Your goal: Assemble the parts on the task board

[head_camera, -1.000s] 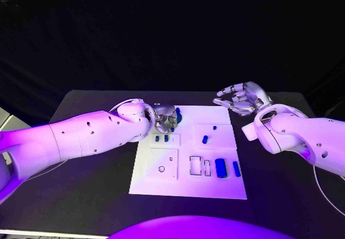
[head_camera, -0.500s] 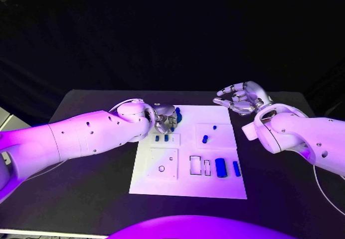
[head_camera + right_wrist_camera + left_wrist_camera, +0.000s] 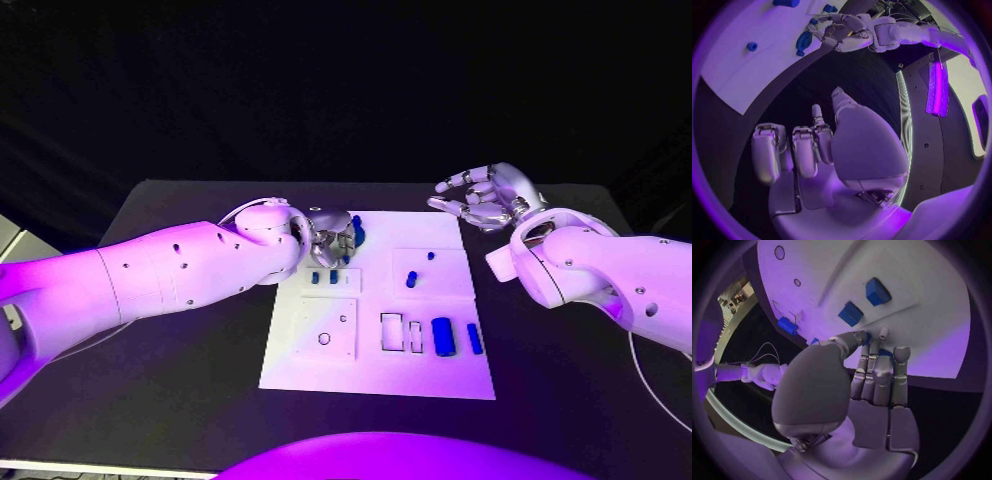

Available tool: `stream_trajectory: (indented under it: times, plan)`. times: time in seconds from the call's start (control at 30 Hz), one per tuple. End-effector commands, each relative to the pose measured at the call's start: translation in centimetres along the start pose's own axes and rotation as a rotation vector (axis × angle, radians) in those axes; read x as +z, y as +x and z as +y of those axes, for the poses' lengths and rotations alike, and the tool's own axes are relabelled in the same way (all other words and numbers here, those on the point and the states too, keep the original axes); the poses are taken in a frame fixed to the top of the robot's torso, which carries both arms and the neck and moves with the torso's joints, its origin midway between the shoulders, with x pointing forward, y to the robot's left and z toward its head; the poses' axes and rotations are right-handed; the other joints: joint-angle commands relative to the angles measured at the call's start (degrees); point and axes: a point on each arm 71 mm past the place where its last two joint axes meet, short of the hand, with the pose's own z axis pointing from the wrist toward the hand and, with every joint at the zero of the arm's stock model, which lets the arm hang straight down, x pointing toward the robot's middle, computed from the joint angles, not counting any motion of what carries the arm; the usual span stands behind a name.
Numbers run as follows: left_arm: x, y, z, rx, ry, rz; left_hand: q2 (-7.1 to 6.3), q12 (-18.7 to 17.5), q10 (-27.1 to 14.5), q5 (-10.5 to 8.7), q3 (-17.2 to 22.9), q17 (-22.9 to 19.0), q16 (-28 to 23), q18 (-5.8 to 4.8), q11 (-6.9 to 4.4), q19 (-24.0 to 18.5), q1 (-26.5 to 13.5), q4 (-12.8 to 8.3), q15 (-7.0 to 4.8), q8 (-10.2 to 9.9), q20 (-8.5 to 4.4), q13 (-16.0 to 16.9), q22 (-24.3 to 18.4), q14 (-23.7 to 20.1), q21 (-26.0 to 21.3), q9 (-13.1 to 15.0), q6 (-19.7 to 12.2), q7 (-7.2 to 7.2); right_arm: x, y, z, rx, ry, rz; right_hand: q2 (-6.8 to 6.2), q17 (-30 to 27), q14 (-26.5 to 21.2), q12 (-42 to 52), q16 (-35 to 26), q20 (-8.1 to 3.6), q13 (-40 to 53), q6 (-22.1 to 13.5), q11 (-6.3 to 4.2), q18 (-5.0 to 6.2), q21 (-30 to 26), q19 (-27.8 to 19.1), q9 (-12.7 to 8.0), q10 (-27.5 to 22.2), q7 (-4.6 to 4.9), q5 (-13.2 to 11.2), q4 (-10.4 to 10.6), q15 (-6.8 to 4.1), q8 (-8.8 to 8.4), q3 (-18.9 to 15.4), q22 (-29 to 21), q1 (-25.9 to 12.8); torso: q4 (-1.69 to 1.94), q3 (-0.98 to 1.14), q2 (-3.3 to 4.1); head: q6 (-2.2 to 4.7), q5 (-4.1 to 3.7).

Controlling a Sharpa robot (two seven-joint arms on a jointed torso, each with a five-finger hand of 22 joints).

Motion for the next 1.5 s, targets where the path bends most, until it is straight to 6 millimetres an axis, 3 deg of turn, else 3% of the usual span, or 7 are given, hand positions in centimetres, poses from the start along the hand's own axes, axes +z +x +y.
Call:
stream_trajectory:
  times: [0.03,0.6,1.1,1.5]
  plan:
    - [0.0,1.1,0.1,0.001,-0.013,0.067,0.47,0.54,1.00,-0.34,0.06,0.53,0.48,-0.97,-0.66,0.44,-0.45,0.16,-0.41,0.28,0.05,0.38,0.22,0.20,-0.03,0.32,1.04,0.50,0.0,0.1,0.2,-0.007,-0.018,0.009,0.40,10.36,4.69,-0.02,-0.21,-0.29,9.01,-0.27,-0.20,0.84,-0.19,2.83,0.05,-0.10,-0.20,0.02,-0.26,-0.51,0.40,0.04,10.75,0.26,-0.03,0.00,0.02,0.02,-0.04]
    - [0.1,0.8,0.0,-0.013,0.012,0.022,1.64,0.78,4.24,-0.45,0.10,2.18,0.98,-1.42,-1.92,2.90,-0.41,0.09,-1.55,1.50,-0.83,0.99,1.82,1.69,1.16,1.49,4.27,0.01,0.0,0.1,0.2,-0.010,-0.019,0.009,0.45,10.39,4.70,0.07,-0.20,-0.32,9.06,-0.28,-0.23,0.83,-0.15,2.87,0.08,0.00,-0.22,0.03,-0.31,-0.53,0.49,0.09,10.78,0.37,0.00,0.01,-0.04,0.01,-0.12]
    - [-0.3,0.3,0.0,-0.033,0.039,-0.052,1.41,-1.85,5.19,-0.18,0.91,2.09,0.88,-1.52,-1.82,3.46,-0.33,-0.14,-1.59,0.97,-1.13,0.18,2.08,2.07,1.40,1.75,4.20,0.14,0.0,0.1,0.2,-0.012,-0.020,0.008,0.52,10.42,4.71,0.10,-0.19,-0.34,9.08,-0.27,-0.25,0.80,-0.05,2.92,0.09,0.04,-0.24,0.04,-0.40,-0.55,0.56,0.17,10.85,0.54,-0.04,-0.04,0.02,0.54,-0.27]
    - [-2.1,-1.2,0.4,-0.090,0.060,-0.099,1.28,-2.74,6.20,-0.19,1.10,2.26,0.88,-1.57,-1.91,3.77,-0.36,-0.26,-1.65,1.02,-1.20,-0.03,2.29,2.32,1.57,2.00,4.72,0.11,0.1,0.0,0.1,-0.015,-0.018,0.006,0.52,10.42,4.71,0.10,-0.19,-0.34,9.08,-0.27,-0.25,0.80,-0.05,2.92,0.09,0.04,-0.24,0.04,-0.40,-0.55,0.56,0.17,10.85,0.54,0.09,-0.03,-0.12,0.77,0.04]
